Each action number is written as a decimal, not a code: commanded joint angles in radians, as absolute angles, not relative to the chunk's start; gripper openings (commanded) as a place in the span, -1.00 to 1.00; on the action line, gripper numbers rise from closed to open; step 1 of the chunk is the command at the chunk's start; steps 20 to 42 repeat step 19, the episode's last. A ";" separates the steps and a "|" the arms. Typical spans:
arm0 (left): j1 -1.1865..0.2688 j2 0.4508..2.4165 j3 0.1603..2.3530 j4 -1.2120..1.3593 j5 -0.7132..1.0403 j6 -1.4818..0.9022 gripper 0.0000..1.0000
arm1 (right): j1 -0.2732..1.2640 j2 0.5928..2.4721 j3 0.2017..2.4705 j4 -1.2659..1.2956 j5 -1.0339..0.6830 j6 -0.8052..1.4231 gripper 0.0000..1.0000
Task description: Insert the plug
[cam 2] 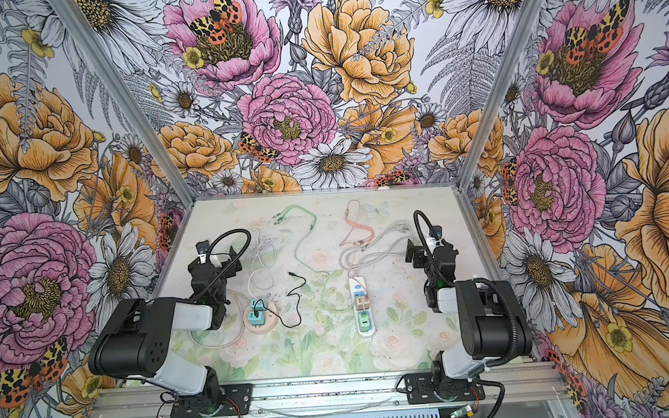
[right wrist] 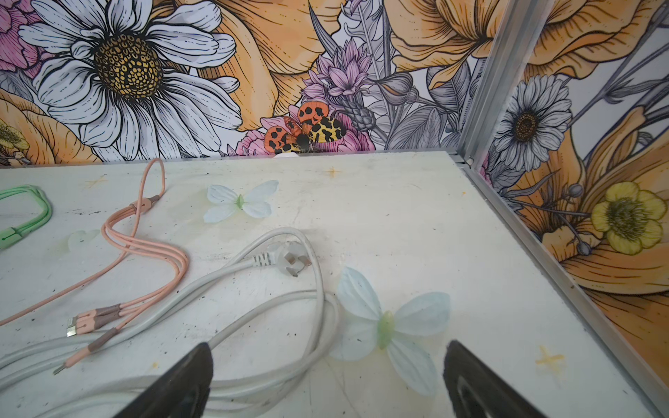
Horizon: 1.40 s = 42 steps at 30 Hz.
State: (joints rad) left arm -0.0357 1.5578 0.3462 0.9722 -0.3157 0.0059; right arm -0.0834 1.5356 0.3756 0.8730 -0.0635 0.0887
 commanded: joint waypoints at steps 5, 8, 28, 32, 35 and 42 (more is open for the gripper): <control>-0.030 1.554 0.362 0.977 -0.288 -0.006 0.97 | -0.076 1.539 0.384 0.890 -0.065 0.096 0.99; -0.031 1.554 0.362 0.977 -0.288 -0.006 0.97 | -0.075 1.538 0.384 0.890 -0.063 0.096 0.99; -0.031 1.554 0.362 0.976 -0.288 -0.007 0.98 | -0.065 1.539 0.391 0.876 -0.044 0.091 0.99; -0.031 1.554 0.362 0.976 -0.288 -0.007 0.98 | -0.065 1.539 0.391 0.876 -0.044 0.091 0.99; -0.031 1.554 0.362 0.976 -0.288 -0.007 0.98 | -0.065 1.539 0.391 0.876 -0.044 0.091 0.99; -0.031 1.554 0.362 0.976 -0.288 -0.007 0.98 | -0.065 1.539 0.391 0.876 -0.044 0.091 0.99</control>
